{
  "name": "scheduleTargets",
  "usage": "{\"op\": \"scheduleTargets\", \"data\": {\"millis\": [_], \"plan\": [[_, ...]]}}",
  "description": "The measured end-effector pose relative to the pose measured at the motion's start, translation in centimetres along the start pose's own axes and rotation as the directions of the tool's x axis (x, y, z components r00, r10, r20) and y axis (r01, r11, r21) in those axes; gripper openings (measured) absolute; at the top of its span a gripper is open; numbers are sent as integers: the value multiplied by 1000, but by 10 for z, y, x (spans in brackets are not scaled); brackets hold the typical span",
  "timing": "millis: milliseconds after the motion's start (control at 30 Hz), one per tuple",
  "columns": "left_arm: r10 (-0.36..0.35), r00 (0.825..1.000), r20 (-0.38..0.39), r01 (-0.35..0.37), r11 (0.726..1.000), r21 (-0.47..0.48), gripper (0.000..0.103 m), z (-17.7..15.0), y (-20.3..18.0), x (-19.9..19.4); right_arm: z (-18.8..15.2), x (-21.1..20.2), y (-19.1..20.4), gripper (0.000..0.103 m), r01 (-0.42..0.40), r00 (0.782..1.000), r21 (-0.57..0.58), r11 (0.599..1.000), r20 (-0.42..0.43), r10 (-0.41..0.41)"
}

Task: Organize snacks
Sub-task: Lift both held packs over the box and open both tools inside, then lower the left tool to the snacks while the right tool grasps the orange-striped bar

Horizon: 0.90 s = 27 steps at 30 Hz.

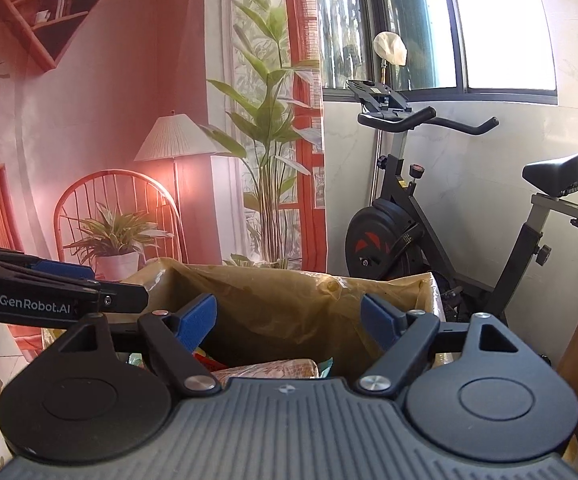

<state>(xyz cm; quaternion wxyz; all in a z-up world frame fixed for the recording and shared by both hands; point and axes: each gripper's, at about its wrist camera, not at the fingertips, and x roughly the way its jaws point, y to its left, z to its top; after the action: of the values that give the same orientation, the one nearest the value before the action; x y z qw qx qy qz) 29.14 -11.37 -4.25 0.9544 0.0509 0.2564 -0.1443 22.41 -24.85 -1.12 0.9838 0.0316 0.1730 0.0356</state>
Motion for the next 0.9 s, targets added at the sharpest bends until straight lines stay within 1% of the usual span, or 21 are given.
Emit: {"op": "scheduleTargets", "data": {"millis": [100, 200, 400, 600, 800, 900], "plan": [[27, 1000, 16, -27, 1000, 5, 70, -2, 5, -11, 2, -14, -1, 82, -14, 1000, 10, 1000, 23, 14], [60, 998, 14, -60, 998, 7, 72, -3, 10, -20, 0, -24, 0, 82, -19, 999, 24, 1000, 32, 18], [88, 996, 17, -88, 996, 4, 76, -4, 16, -36, -3, -35, 3, 82, -22, 999, 38, 999, 24, 21], [102, 995, 14, -101, 995, -10, 78, -7, 19, -47, -6, -42, 7, 82, -14, 1000, 49, 999, 20, 13], [105, 995, 2, -105, 994, -21, 81, -22, 32, -63, -17, -64, 9, 82, -6, 998, 42, 999, 55, 3], [135, 991, -16, -135, 991, -9, 83, -31, 45, -73, -29, -78, 7, 82, 3, 998, 59, 998, 57, -7]]}}
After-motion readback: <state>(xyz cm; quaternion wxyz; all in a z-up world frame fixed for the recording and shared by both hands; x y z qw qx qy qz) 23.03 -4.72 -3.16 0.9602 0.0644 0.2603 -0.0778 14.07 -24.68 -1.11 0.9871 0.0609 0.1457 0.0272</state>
